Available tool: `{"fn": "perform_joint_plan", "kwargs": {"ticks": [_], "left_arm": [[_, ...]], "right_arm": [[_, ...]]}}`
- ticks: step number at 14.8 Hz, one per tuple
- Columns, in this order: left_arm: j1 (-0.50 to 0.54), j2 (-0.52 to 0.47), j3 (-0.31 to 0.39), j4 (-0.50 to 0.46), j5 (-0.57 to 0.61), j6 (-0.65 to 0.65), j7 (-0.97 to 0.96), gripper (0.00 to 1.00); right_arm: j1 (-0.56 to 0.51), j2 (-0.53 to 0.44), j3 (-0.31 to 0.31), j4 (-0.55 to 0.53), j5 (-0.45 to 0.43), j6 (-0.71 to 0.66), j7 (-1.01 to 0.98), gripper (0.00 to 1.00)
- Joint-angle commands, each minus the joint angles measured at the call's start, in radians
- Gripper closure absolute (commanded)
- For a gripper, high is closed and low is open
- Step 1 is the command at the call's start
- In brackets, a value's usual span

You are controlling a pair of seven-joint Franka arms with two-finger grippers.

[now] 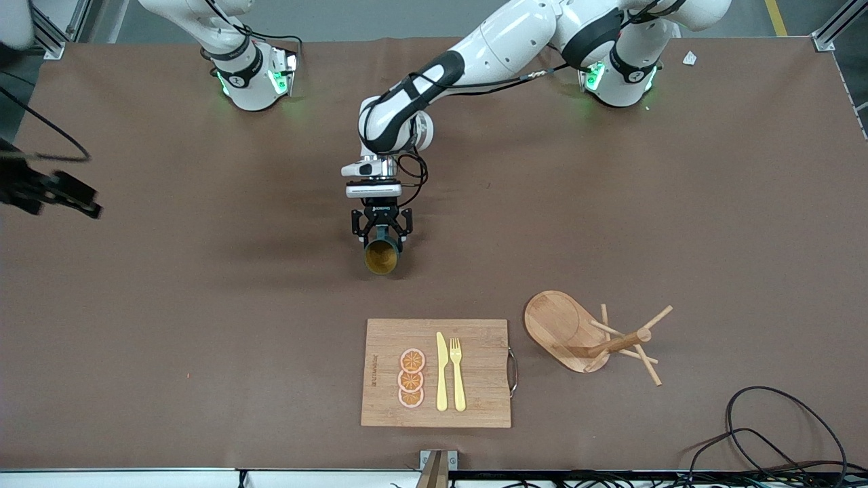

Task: Transfer cup from left to right arm and place
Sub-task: 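Lower the teal mug onto the table and open the left gripper, then raise the left gripper away while the right gripper approaches the mug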

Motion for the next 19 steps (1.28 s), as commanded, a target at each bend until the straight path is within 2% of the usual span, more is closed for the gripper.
{"fn": "perform_joint_plan", "kwargs": {"ticks": [1, 3, 5, 7, 10, 13, 17, 19], "left_arm": [[-0.024, 0.019, 0.005, 0.015, 0.032, 0.000, -0.037, 0.00], [-0.060, 0.007, -0.007, -0.001, -0.009, -0.048, -0.044, 0.00], [-0.104, -0.015, -0.018, -0.001, -0.136, -0.078, -0.042, 0.00], [-0.129, -0.064, -0.038, -0.001, -0.286, -0.121, -0.037, 0.00], [-0.130, -0.146, -0.101, 0.001, -0.449, -0.216, 0.016, 0.00], [-0.115, -0.272, -0.109, 0.004, -0.658, -0.282, 0.099, 0.00], [0.039, -0.484, -0.107, 0.001, -0.941, -0.282, 0.194, 0.00], [0.138, -0.573, -0.107, 0.001, -1.084, -0.286, 0.344, 0.00]], "right_arm": [[-0.029, 0.102, 0.001, 0.043, 0.009, -0.009, -0.101, 0.00], [0.000, 0.107, 0.003, 0.036, 0.077, 0.025, -0.108, 0.00], [0.012, 0.127, 0.003, 0.029, 0.134, 0.070, -0.047, 0.00], [0.055, 0.144, 0.003, 0.027, 0.134, 0.082, -0.002, 0.00], [0.088, 0.144, 0.003, 0.018, 0.128, 0.077, 0.058, 0.00], [0.091, 0.142, 0.001, 0.006, 0.126, 0.079, 0.072, 0.00], [0.092, 0.142, 0.003, 0.004, 0.125, 0.076, 0.086, 0.00], [0.094, 0.142, 0.003, 0.000, 0.125, 0.077, 0.087, 0.00]]}}
